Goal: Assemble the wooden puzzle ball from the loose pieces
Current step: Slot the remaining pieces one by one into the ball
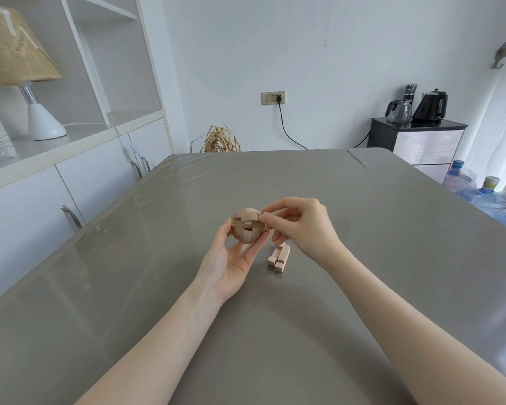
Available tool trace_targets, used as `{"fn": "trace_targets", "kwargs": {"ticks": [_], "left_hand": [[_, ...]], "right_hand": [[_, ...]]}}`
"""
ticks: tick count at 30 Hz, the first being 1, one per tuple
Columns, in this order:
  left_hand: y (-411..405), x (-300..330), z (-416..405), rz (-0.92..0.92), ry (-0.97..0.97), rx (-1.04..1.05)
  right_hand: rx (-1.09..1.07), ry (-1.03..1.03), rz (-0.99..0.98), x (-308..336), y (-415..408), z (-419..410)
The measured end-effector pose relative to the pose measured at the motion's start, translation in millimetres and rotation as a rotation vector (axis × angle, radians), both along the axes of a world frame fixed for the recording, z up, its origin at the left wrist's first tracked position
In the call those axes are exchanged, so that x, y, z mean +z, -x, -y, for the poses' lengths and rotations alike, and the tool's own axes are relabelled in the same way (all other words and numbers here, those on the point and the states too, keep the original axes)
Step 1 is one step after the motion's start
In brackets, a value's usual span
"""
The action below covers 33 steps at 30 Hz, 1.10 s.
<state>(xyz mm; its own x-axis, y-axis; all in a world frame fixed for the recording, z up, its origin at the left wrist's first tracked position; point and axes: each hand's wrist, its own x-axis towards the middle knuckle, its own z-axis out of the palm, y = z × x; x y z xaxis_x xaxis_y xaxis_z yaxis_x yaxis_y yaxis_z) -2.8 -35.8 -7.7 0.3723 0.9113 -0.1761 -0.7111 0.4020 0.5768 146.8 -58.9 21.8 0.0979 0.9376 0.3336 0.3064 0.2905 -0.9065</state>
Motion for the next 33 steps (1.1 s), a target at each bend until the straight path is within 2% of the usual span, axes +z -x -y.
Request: {"fn": "trace_targets", "kwargs": {"ticks": [11, 15, 21, 25, 33], "left_hand": [[0, -1, 0, -0.017, -0.002, 0.02], [1, -1, 0, -0.025, 0.0, 0.011], [0, 1, 1, -0.029, -0.024, 0.019], [0, 0, 0, -0.034, -0.018, 0.007], [-1, 1, 2, -0.028, -0.02, -0.005]], "right_hand": [[-0.065, -0.104, 0.117, -6, 9, 3], [-0.08, -0.167, 0.227, -11, 12, 2], [-0.144, -0.412, 0.428, -20, 12, -3], [-0.165, -0.478, 0.42, -22, 11, -6], [-0.134, -0.468, 0.414, -22, 12, -6]]}}
